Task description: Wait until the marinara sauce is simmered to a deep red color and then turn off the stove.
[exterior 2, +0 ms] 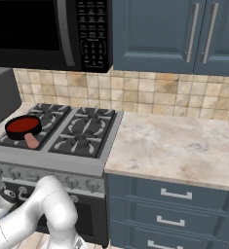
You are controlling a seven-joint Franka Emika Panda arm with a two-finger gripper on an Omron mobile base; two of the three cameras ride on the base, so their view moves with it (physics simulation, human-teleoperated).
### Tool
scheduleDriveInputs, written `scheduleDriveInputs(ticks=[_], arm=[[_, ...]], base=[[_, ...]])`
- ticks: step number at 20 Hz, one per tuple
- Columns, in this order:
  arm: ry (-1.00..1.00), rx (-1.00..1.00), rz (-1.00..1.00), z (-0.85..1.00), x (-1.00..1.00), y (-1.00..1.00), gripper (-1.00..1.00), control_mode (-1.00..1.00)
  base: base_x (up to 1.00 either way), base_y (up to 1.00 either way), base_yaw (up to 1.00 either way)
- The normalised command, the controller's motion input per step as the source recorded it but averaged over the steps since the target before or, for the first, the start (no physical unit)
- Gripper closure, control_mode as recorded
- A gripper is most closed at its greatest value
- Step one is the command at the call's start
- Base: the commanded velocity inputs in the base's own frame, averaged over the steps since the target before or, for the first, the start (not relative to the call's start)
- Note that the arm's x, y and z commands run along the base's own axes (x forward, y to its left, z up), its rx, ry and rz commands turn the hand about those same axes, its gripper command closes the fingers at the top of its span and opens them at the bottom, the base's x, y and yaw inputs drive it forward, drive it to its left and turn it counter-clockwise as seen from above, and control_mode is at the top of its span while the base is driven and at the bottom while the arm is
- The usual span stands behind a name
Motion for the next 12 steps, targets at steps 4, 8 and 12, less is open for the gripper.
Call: scheduleDriveInputs(ticks=[4, 8, 12], arm=[[0.0, 0.32, -0.28, -0.19, -0.31, 0.03, 1.0, -1.0], [0.0, 0.31, -0.3, -0.19, -0.25, 0.07, 1.0, -1.0], [0.0, 0.25, -0.3, -0.13, -0.09, 0.13, 1.0, -1.0]], base=[[0.0, 0.0, 0.0], [0.0, 0.0, 0.0], [0.0, 0.0, 0.0]])
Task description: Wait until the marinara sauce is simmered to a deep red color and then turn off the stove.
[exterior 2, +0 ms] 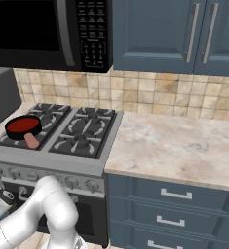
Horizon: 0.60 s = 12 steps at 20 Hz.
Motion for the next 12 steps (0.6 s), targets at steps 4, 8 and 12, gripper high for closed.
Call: scheduleDriveInputs(ticks=[4, 8, 12], arm=[[0.0, 0.25, -0.3, -0.16, -0.06, 0.06, 1.0, -1.0], [0.0, 0.29, -0.32, -0.22, -0.11, 0.01, 1.0, -1.0], [0.0, 0.3, -0.33, -0.24, -0.15, 0.04, 1.0, -1.0]], base=[[0.0, 0.0, 0.0], [0.0, 0.0, 0.0], [0.0, 0.0, 0.0]])
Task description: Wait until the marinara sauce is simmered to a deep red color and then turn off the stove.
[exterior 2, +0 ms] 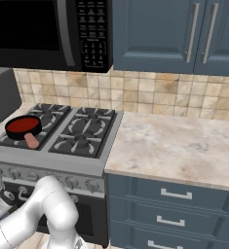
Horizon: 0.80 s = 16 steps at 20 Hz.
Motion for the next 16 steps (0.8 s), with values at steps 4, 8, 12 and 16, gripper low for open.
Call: scheduleDriveInputs(ticks=[4, 8, 12, 16], arm=[[0.0, 0.28, -0.31, -0.22, -0.1, 0.07, 1.0, -1.0], [0.0, 0.3, -0.3, -0.28, -0.09, 0.02, 1.0, -1.0], [0.0, 0.35, -0.27, -0.23, -0.09, 0.0, 1.0, -1.0], [0.0, 0.36, -0.25, -0.29, -0.11, 0.0, 1.0, -1.0]], base=[[0.0, 0.0, 0.0], [0.0, 0.0, 0.0], [0.0, 0.0, 0.0], [0.0, 0.0, 0.0]])
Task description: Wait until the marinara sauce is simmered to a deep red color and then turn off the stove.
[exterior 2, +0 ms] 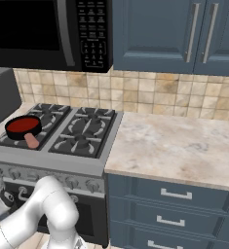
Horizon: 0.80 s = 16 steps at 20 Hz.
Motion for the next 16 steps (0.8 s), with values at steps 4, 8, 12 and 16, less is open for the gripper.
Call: scheduleDriveInputs(ticks=[4, 8, 12, 16], arm=[[0.0, 0.36, -0.24, -0.21, -0.05, 0.0, 1.0, -1.0], [0.02, 0.38, -0.17, -0.08, -0.1, 0.0, 1.0, -1.0], [0.1, 0.31, -0.05, 0.0, -0.08, 0.0, 1.0, -1.0], [0.09, 0.26, 0.0, -0.01, -0.05, 0.0, 1.0, -1.0]], base=[[0.0, 0.0, 0.0], [0.0, 0.0, 0.0], [0.0, 0.0, 0.0], [0.0, 0.0, 0.0]])
